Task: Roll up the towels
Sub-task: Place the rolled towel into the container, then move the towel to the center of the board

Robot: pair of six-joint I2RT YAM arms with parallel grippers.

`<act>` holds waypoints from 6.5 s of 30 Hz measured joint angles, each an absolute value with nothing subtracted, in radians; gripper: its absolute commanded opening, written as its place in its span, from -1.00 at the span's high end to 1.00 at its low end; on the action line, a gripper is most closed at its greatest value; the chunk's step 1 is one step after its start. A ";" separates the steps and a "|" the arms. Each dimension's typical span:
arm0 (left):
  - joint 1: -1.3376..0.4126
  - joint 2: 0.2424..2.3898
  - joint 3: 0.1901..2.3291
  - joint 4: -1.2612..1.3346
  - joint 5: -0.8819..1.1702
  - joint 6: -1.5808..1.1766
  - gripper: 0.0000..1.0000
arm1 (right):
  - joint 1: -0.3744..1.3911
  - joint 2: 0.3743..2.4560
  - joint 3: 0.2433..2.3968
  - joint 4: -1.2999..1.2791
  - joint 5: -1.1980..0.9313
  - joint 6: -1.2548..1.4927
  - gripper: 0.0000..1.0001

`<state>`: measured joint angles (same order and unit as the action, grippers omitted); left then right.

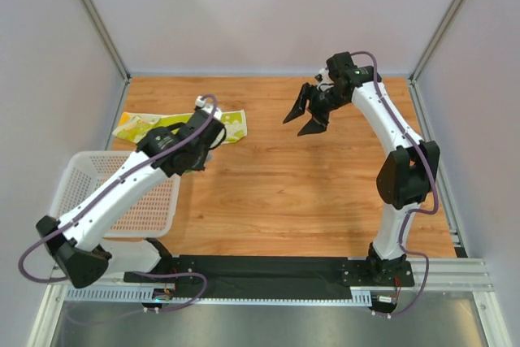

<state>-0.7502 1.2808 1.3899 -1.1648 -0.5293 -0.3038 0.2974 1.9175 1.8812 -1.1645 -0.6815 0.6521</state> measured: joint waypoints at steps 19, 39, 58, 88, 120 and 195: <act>-0.265 1.120 1.079 -1.146 -0.547 -0.262 1.00 | 0.274 1.887 1.663 -1.155 -0.674 0.604 -0.24; -0.200 1.597 1.087 -0.976 -0.386 -0.094 1.00 | 0.274 1.879 1.556 -1.091 -0.682 0.593 -0.21; -0.282 1.740 1.225 -0.699 -0.273 0.112 0.97 | 0.207 1.882 1.557 -1.084 -0.683 0.563 -0.20; -0.299 1.724 1.158 -0.888 -0.076 -0.347 -0.48 | 0.206 1.909 1.538 -1.046 -0.681 0.556 -0.20; -0.297 1.354 1.233 -0.951 -0.154 -0.382 -0.86 | 0.351 1.930 1.607 -1.041 -0.632 0.580 -0.11; -0.291 1.034 1.238 -1.175 -0.139 -0.381 -0.89 | 0.639 2.635 2.434 -0.819 -0.006 0.698 0.30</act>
